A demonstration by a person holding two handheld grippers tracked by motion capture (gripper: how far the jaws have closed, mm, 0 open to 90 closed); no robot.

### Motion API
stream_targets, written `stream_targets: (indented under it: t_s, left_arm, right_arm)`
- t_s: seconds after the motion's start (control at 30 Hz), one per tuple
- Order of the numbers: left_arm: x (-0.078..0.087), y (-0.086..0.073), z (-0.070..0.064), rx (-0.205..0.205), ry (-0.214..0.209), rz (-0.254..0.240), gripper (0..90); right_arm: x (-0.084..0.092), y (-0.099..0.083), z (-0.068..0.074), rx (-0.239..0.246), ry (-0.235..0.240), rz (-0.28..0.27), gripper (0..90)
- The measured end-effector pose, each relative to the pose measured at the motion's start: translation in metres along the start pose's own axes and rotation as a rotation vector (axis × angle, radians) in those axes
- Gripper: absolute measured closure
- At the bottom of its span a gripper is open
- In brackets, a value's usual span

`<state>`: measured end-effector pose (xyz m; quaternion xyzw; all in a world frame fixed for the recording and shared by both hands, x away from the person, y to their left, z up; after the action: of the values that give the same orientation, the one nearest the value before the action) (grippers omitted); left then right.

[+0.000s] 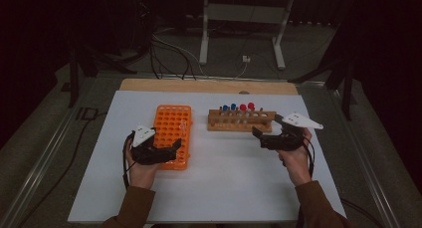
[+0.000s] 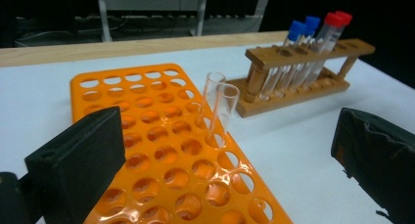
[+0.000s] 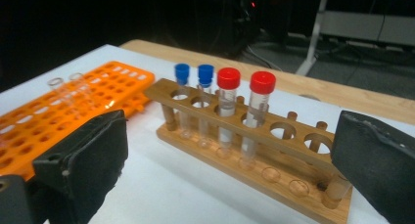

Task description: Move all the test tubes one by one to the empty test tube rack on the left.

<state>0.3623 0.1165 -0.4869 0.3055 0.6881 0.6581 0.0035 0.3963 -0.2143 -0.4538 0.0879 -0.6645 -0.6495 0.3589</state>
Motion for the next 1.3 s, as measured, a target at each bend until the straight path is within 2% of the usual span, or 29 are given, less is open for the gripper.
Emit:
stream_targets:
  t_s: [0.1, 0.17, 0.27, 0.43, 0.53, 0.6, 0.67, 0.77, 1.07, 1.3]
  left_arm:
    - [0.003, 0.001, 0.003, 0.017, 0.001, -0.011, 0.5]
    - [0.003, 0.001, 0.005, 0.018, 0.005, -0.008, 0.5]
    - [0.004, 0.001, 0.007, 0.028, 0.007, -0.011, 0.5]
    - [0.004, 0.001, 0.008, 0.025, 0.013, -0.011, 0.5]
    - [0.004, 0.001, 0.008, 0.029, 0.016, -0.014, 0.5]
    - [0.005, 0.001, 0.008, 0.031, 0.016, -0.016, 0.5]
    - [0.006, 0.001, 0.009, 0.035, 0.015, -0.018, 0.5]
    - [0.006, 0.001, 0.011, 0.044, 0.014, -0.023, 0.5]
    - [0.005, 0.000, 0.008, 0.062, -0.007, -0.023, 0.5]
    - [0.004, -0.002, 0.008, 0.068, -0.008, -0.022, 0.6]
  right_arm:
    - [-0.010, 0.002, -0.005, 0.000, -0.009, 0.022, 0.7]
    - [-0.016, 0.004, -0.009, -0.007, -0.010, 0.019, 0.7]
    - [-0.026, 0.003, -0.019, -0.035, -0.013, 0.027, 1.1]
    - [-0.040, -0.002, -0.033, -0.062, -0.042, 0.062, 6.9]
    - [-0.048, -0.004, -0.038, -0.072, -0.048, 0.070, 13.5]
    - [-0.054, -0.006, -0.040, -0.079, -0.046, 0.077, 20.7]
    - [-0.057, -0.006, -0.043, -0.096, -0.039, 0.065, 31.6]
    - [-0.062, -0.008, -0.046, -0.110, -0.028, 0.060, 39.3]
    - [-0.077, -0.010, -0.046, -0.052, -0.047, 0.067, 59.7]
    - [-0.087, -0.014, -0.043, -0.042, -0.044, 0.083, 67.0]
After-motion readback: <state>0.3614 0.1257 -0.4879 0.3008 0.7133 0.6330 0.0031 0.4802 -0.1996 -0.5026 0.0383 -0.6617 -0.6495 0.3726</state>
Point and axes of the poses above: each handheld gripper's, and its own axes: x roughly backward along the jaws, y roughly out of its top, z roughly to its left, the point moved 8 cm from there along -x, roughly forward along the jaws, and after that the axes turned 4 degrees about y, right-handed, at the moved point
